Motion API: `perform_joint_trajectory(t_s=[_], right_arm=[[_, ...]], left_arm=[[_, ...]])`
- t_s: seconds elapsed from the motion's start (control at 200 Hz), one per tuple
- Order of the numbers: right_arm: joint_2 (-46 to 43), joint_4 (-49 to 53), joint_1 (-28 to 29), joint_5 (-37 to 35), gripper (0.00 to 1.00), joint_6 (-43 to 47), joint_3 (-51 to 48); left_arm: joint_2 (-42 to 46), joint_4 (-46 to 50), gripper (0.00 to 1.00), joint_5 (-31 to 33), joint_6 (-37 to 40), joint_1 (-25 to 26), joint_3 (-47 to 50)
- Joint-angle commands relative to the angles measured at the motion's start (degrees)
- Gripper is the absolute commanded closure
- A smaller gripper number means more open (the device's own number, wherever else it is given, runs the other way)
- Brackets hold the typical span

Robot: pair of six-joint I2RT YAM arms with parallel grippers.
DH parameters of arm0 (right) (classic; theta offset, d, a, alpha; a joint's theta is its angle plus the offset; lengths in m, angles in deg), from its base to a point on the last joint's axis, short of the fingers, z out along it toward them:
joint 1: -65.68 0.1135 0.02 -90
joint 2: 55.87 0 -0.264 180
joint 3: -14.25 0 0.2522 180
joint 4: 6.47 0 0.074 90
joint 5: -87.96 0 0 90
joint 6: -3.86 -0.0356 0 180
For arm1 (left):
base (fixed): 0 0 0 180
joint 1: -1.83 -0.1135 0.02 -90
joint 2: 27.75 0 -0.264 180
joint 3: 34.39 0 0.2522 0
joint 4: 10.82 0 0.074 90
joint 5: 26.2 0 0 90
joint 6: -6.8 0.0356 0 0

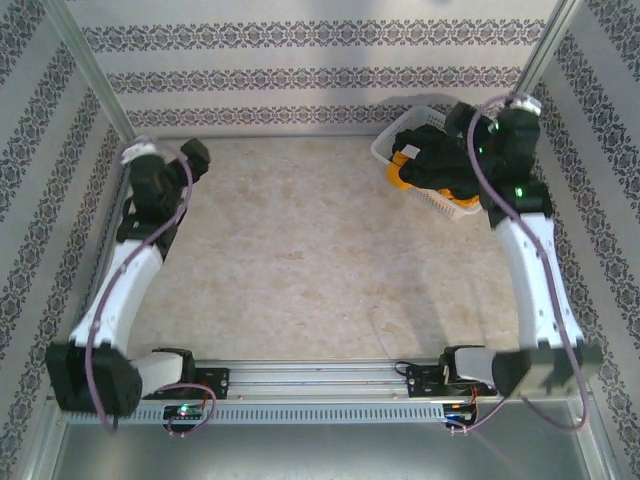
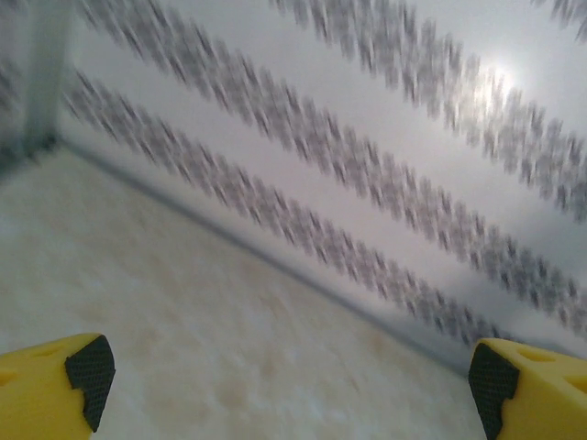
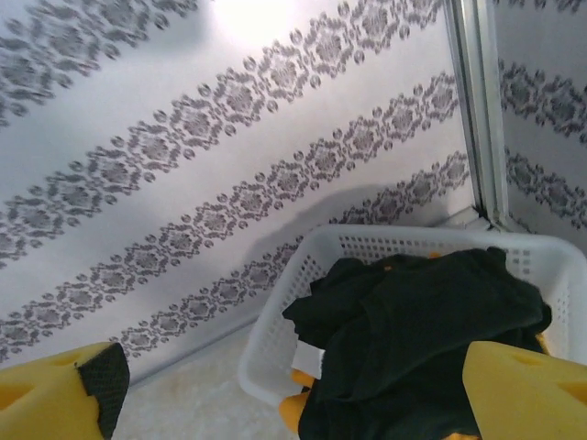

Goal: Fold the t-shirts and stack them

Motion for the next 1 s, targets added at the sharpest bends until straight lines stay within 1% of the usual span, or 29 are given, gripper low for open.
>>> perform_joint_trajectory(t_s=[0.0, 0.065, 0.145, 0.19, 0.26, 0.31, 0.37, 0.445, 0.51, 0.59, 0.709, 0.774, 0.804, 0.809, 0.819, 0.824, 0.829, 0.839, 0.844, 0.849, 0.854, 0.879, 0.904, 0.934, 0.994], right_arm=[[10.74, 22.82, -1.56, -2.64, 0.08, -2.53, 8.50], [16.10, 25.69, -3.57, -0.07, 0.08, -4.24, 11.87], [22.65, 28.77, -5.53, 2.59, 0.07, -6.59, 15.81], [24.87, 27.95, -6.01, 3.93, 0.08, -7.28, 16.28], [27.66, 22.53, -6.98, 6.91, 0.12, -8.23, 15.23], [29.48, 19.09, -7.49, 8.47, 0.14, -8.76, 15.09], [32.31, 17.28, -7.83, 9.41, 0.16, -9.13, 16.66], [36.17, 17.01, -8.39, 10.84, 0.19, -10.12, 19.41], [39.14, 17.16, -8.89, 12.28, 0.22, -11.58, 21.12], [42.18, 17.39, -9.26, 13.15, 0.23, -13.77, 22.34], [44.95, 15.55, -9.41, 13.93, 0.30, -16.26, 23.26], [45.73, 13.82, -9.39, 14.52, 0.41, -16.76, 23.91], [45.61, 12.80, -9.35, 14.90, 0.56, -16.64, 24.25], [45.47, 12.49, -9.38, 14.99, 0.61, -16.58, 24.28], [45.47, 12.49, -9.38, 14.99, 0.61, -16.58, 24.28], [45.34, 12.29, -9.30, 15.00, 0.64, -16.56, 24.29], [45.09, 11.92, -9.26, 14.93, 0.69, -16.43, 24.29], [44.77, 11.52, -9.18, 14.82, 0.73, -16.27, 24.25], [44.77, 11.52, -9.18, 14.82, 0.73, -16.27, 24.25], [44.31, 11.07, -9.05, 14.55, 0.77, -16.12, 24.21], [44.31, 11.07, -9.05, 14.55, 0.77, -16.12, 24.21], [42.53, 9.53, -8.68, 13.35, 0.86, -15.44, 23.48], [40.59, 7.95, -8.14, 11.96, 0.93, -14.60, 22.69], [38.08, 5.78, -7.41, 10.39, 1.00, -13.45, 21.68], [33.57, 2.90, -5.93, 7.86, 1.00, -11.26, 21.06]], left_arm=[[-7.08, 18.18, 0.00, -9.84, -4.97, 5.32, -6.35], [-8.71, 18.98, 0.00, -11.63, -5.23, 8.37, -7.75], [-9.96, 19.69, 0.05, -13.15, -6.26, 12.10, -8.53], [-9.93, 19.38, 0.08, -13.05, -6.48, 14.45, -8.34], [-9.36, 17.94, 0.13, -13.02, -7.16, 17.40, -7.13], [-8.99, 17.06, 0.19, -13.51, -8.16, 18.75, -6.29], [-8.55, 16.39, 0.26, -14.58, -9.72, 19.62, -5.37], [-7.67, 16.09, 0.32, -15.15, -10.73, 20.49, -4.47], [-6.80, 16.08, 0.35, -15.27, -11.06, 21.10, -3.87], [-5.57, 16.39, 0.38, -15.02, -11.31, 21.33, -3.20], [-4.08, 17.13, 0.43, -14.39, -11.10, 21.38, -2.78], [-3.47, 17.46, 0.48, -14.31, -10.96, 21.34, -2.82], [-3.22, 17.64, 0.51, -14.08, -10.93, 21.34, -2.85], [-3.16, 17.70, 0.51, -14.04, -10.92, 21.34, -2.88], [-3.09, 17.74, 0.52, -14.07, -10.96, 21.38, -2.90], [-3.05, 17.75, 0.53, -13.99, -10.94, 21.36, -2.86], [-2.98, 17.79, 0.53, -13.95, -10.93, 21.35, -2.84], [-2.80, 17.87, 0.54, -13.92, -10.85, 21.36, -2.83], [-2.77, 17.90, 0.54, -13.87, -10.84, 21.39, -2.82], [-2.76, 17.96, 0.55, -13.80, -10.83, 21.36, -2.82], [-2.66, 17.94, 0.55, -13.81, -10.83, 21.35, -2.82], [-2.29, 17.97, 0.57, -13.48, -10.75, 21.39, -2.69], [-1.94, 18.01, 0.59, -13.18, -10.70, 21.34, -2.57], [-1.57, 18.18, 0.60, -12.88, -10.74, 21.36, -2.48], [-0.83, 18.28, 0.62, -12.28, -10.64, 21.34, -2.09]])
